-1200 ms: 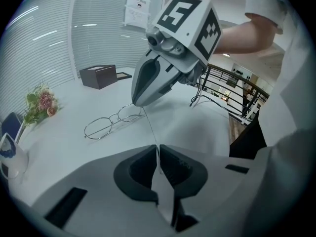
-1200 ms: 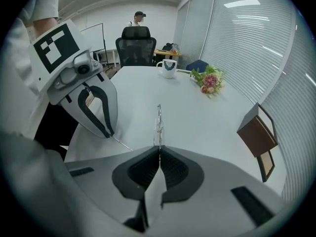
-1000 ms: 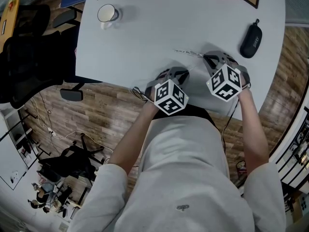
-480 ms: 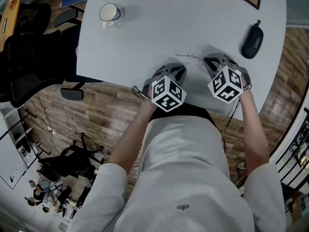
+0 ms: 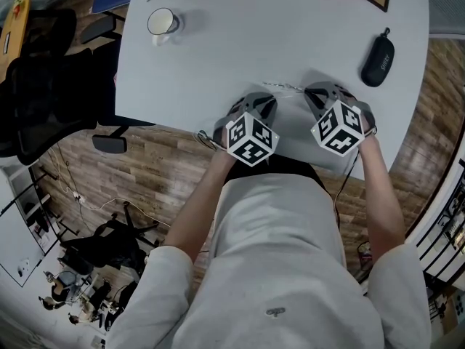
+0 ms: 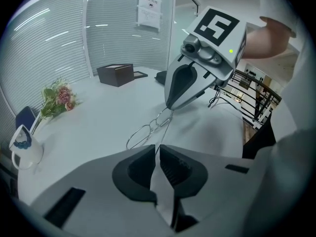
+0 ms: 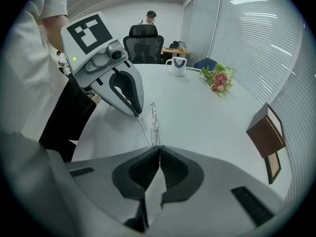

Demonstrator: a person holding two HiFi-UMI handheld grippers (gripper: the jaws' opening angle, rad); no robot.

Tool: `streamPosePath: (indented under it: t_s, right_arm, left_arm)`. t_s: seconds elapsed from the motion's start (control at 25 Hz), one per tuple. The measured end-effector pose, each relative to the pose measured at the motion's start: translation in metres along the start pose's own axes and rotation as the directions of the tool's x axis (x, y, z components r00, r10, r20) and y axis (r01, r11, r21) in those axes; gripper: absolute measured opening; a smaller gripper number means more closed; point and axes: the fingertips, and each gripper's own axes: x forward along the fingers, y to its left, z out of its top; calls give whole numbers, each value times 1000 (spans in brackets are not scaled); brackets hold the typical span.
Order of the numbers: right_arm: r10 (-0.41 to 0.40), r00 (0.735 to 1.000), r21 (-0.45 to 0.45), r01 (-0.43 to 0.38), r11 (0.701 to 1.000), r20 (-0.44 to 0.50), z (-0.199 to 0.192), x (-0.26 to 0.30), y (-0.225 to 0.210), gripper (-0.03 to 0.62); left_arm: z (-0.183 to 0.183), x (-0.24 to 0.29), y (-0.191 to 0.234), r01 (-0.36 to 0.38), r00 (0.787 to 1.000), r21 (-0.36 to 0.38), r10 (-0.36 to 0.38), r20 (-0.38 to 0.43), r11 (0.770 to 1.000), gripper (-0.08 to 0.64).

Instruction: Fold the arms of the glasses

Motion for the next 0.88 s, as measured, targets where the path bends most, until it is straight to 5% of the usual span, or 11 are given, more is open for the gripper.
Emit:
streamPosePath:
  t_s: [0.88]
  right_arm:
    - [32, 999, 0, -32, 1000, -3, -4, 1, 11, 11]
  left_arm:
    - [1, 0, 20, -149, 989, -45, 149, 4, 988, 34]
